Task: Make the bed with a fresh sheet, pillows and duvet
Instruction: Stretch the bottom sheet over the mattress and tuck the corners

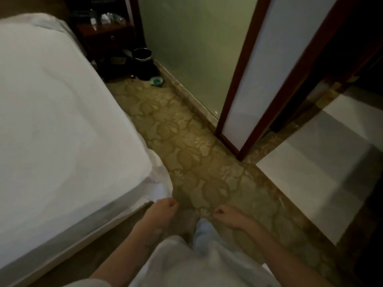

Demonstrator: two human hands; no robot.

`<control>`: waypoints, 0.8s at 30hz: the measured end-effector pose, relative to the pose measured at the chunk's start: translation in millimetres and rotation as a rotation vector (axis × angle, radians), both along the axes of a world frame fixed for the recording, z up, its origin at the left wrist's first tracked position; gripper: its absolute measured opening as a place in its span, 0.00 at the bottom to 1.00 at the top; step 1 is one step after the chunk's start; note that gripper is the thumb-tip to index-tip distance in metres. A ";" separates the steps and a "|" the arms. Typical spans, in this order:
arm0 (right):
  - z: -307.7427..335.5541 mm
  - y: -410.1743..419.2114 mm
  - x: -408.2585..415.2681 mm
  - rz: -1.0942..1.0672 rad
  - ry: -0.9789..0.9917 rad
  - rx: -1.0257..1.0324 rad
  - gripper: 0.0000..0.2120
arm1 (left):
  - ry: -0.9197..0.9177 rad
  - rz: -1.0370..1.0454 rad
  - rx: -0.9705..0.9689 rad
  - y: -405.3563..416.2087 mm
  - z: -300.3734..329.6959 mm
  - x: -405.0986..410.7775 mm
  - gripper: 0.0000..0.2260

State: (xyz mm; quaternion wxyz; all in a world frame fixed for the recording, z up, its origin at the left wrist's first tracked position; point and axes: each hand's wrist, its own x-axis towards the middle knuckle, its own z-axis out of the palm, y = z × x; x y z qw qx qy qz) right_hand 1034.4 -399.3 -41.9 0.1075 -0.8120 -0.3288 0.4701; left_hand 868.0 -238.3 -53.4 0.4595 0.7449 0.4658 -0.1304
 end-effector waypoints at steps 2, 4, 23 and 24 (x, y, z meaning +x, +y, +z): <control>7.0 36.7 39.5 0.065 0.026 -0.047 0.16 | 0.066 -0.026 0.008 10.4 7.3 14.6 0.11; 19.9 79.5 73.0 0.128 0.029 -0.032 0.16 | 0.083 0.014 -0.007 22.5 10.4 25.9 0.12; 14.0 370.7 332.9 0.543 0.068 -0.069 0.14 | 0.069 0.443 -0.113 223.3 -3.9 268.3 0.15; 13.7 377.3 346.4 0.554 0.068 -0.083 0.13 | 0.050 0.466 -0.119 234.8 0.0 280.3 0.15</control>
